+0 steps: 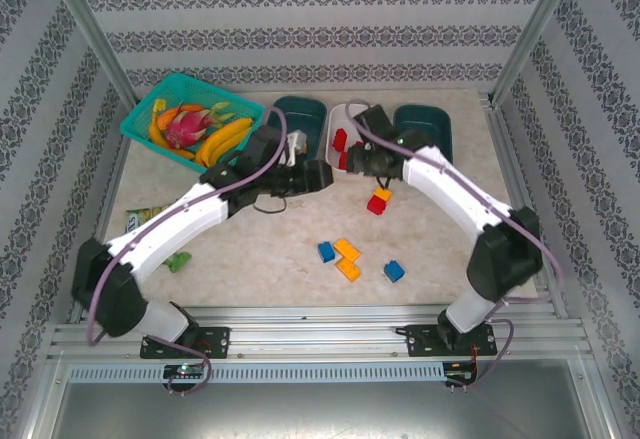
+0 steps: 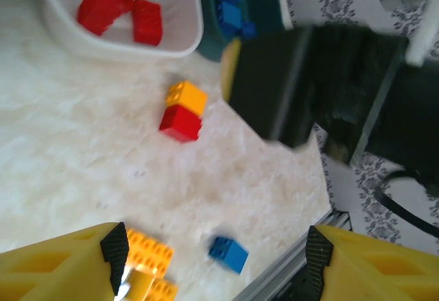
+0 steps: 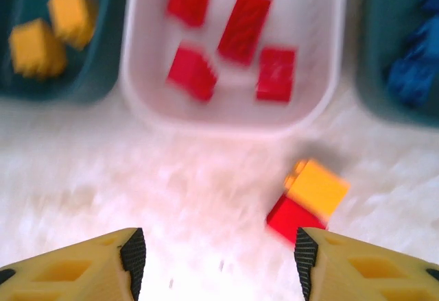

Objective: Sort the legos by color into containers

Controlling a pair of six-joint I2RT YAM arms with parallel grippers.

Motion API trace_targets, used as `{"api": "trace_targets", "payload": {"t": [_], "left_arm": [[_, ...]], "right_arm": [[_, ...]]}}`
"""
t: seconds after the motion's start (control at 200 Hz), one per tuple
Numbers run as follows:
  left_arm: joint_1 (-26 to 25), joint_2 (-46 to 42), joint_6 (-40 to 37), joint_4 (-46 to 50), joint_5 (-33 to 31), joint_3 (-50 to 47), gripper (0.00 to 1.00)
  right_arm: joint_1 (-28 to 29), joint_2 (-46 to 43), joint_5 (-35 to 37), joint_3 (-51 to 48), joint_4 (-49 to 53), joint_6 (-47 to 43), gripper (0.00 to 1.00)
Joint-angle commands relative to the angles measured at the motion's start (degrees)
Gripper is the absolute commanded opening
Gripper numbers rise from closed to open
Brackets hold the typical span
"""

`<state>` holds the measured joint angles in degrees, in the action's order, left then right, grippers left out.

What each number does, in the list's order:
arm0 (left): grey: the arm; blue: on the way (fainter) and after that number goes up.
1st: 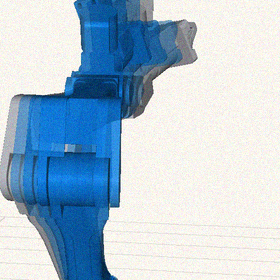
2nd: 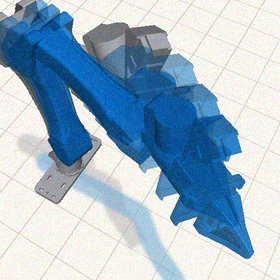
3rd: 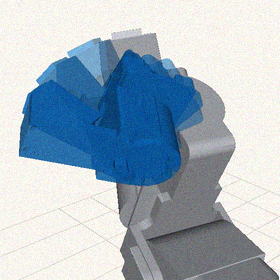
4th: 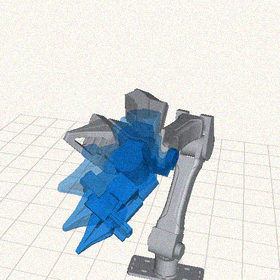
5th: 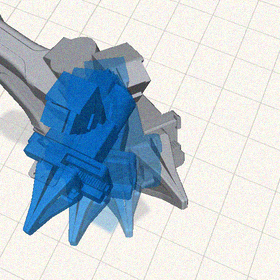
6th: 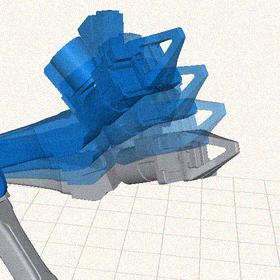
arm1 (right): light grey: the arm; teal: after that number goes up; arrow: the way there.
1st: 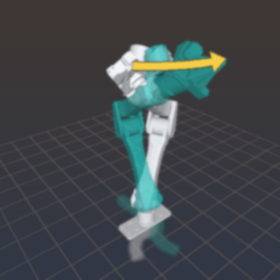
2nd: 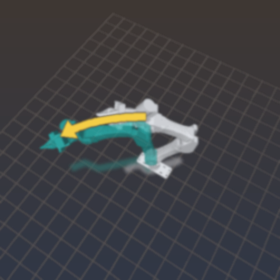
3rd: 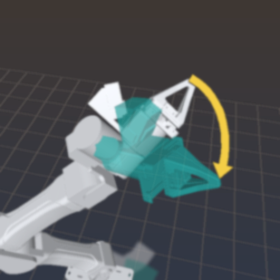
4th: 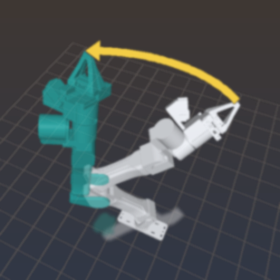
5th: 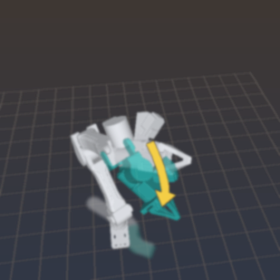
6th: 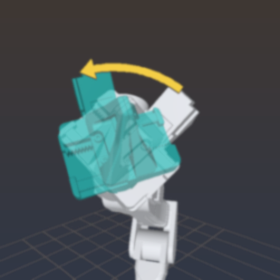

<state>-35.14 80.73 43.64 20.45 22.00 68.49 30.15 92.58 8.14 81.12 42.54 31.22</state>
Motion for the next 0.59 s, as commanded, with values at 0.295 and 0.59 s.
{"api": "trace_targets", "payload": {"t": [0.295,0.59], "left_arm": [[0.59,-22.45,3.74,13.38,-6.76,-18.69,0.71],[0.59,-33.63,7.77,17.54,-9.36,-24.33,0.71]], "right_arm": [[16.94,-1.75,-15.35,-12.73,-0.92,-4.86,0.61],[19.70,6.42,-15.73,-12.04,1.15,-0.71,0.55]]}}
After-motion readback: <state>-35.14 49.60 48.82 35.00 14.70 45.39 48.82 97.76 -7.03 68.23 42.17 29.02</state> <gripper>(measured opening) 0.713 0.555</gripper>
